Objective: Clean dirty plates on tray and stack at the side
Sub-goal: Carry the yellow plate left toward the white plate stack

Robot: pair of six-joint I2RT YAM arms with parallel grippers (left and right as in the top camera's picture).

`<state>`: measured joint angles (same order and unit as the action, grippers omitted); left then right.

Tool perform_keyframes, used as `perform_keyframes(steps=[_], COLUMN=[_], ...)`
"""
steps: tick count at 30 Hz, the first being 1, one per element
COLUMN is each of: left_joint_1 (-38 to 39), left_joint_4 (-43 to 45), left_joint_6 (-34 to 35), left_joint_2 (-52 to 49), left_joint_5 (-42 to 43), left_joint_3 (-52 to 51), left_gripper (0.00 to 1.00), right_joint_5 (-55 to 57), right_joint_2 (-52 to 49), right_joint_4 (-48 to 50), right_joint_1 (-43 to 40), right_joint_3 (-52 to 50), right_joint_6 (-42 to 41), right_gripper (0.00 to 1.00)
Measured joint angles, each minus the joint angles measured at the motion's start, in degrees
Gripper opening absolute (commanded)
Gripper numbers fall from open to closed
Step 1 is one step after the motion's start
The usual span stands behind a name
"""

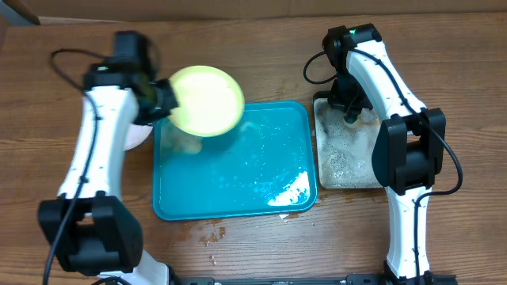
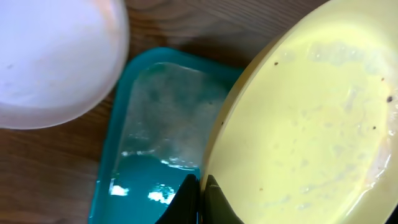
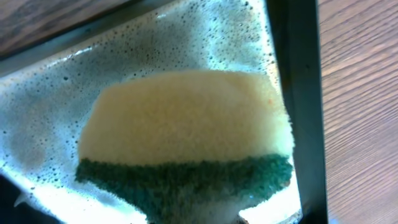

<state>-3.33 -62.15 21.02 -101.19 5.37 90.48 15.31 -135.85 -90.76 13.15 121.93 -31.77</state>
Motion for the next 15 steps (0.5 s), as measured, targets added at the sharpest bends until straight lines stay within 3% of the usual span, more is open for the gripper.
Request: perform_keyframes(steps=[10,15], left_joint_1=[-17.3,-22.4], left_joint_4=[0.1,4.0], left_joint_6=[-2.6,-4.4], left_joint_2=[0.0,0.0], left_joint_5=[5.6,7.5], left_joint_3=[-0.7,-7.2], left_gripper=[0.05,0.04], right_joint_5=[-2.6,-3.4], right_joint_2=[0.0,0.0], right_joint_4=[-0.4,-1.2], right_joint_1=[0.0,0.0], right_joint_3=[0.0,0.0], right_joint_6=[0.5,0.5], right_gripper=[0.04,0.04])
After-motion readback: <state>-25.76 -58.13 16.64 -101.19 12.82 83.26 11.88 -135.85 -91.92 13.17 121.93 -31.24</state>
